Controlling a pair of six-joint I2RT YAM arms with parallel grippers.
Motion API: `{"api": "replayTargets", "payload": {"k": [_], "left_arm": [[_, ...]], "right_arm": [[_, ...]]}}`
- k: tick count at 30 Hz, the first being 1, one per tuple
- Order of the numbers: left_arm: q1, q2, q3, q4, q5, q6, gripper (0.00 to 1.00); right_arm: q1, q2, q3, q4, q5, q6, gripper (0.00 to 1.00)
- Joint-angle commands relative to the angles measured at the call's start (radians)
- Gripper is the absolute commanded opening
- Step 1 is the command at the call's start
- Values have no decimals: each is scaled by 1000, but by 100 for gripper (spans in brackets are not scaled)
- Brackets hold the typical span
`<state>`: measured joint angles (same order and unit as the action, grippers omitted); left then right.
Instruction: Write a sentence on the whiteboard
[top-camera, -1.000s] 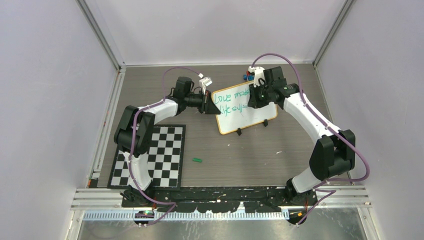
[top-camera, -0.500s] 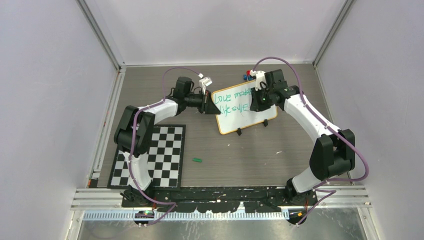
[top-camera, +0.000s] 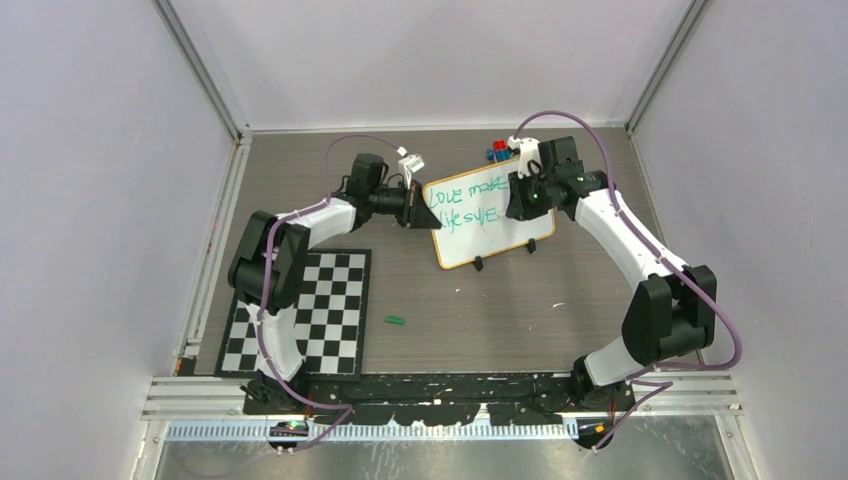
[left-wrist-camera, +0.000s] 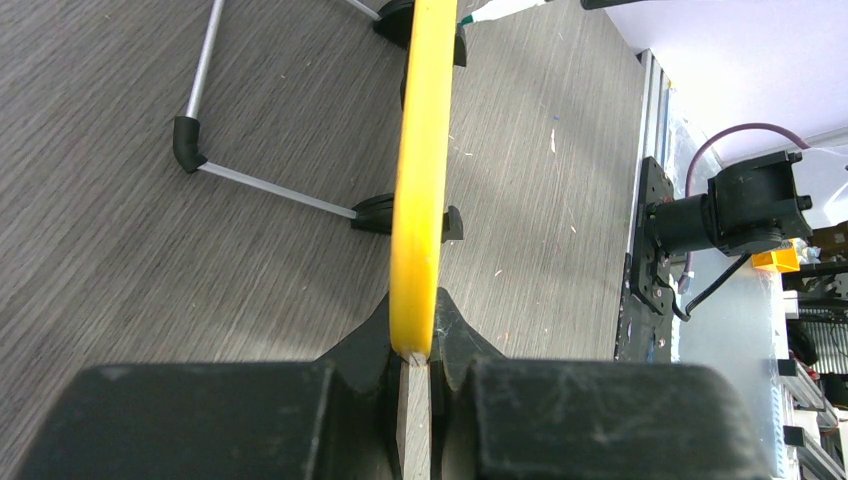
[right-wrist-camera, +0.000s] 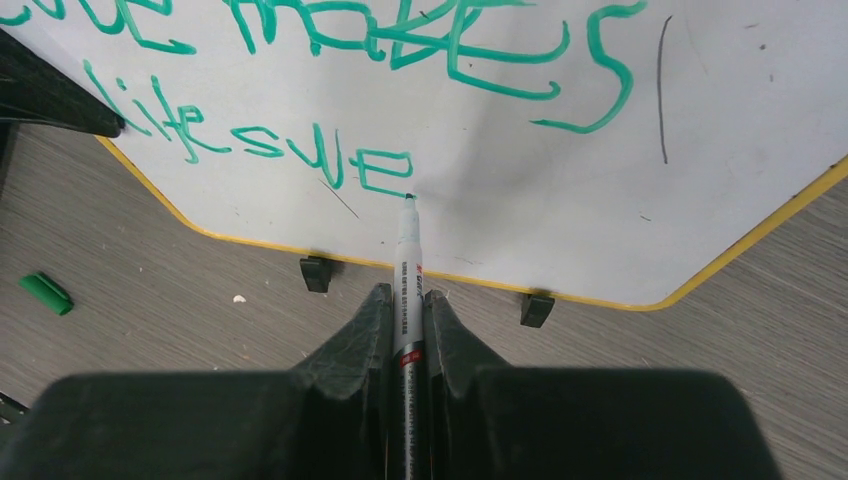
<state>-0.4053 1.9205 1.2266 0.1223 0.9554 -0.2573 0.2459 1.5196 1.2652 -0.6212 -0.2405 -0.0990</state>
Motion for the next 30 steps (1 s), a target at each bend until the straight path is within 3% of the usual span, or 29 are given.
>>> {"api": "replayTargets", "payload": {"k": [1,30], "left_arm": [[-4,-27,-1,33,19,-8,0],[-4,-20,3,36,19,-13,0]], "right_arm": [[-17,-38,48,28,-12,-5,0],[-50,19,93,43,-11,-8,0]]}}
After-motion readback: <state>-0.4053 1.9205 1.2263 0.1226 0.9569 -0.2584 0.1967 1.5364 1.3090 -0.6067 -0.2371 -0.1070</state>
